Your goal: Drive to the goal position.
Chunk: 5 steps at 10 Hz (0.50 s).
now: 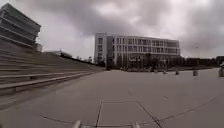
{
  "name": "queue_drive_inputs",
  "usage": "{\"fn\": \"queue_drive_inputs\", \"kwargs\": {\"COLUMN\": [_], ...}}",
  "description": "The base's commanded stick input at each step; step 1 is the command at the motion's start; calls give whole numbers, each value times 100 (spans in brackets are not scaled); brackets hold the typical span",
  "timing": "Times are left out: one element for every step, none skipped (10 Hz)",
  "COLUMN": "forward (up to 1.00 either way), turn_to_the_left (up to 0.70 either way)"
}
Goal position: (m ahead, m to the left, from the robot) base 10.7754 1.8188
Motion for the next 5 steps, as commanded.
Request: {"fn": "queue_drive_inputs", "kwargs": {"forward": [85,85,85,85,85], "turn_to_the_left": [0,0,0,0,0]}}
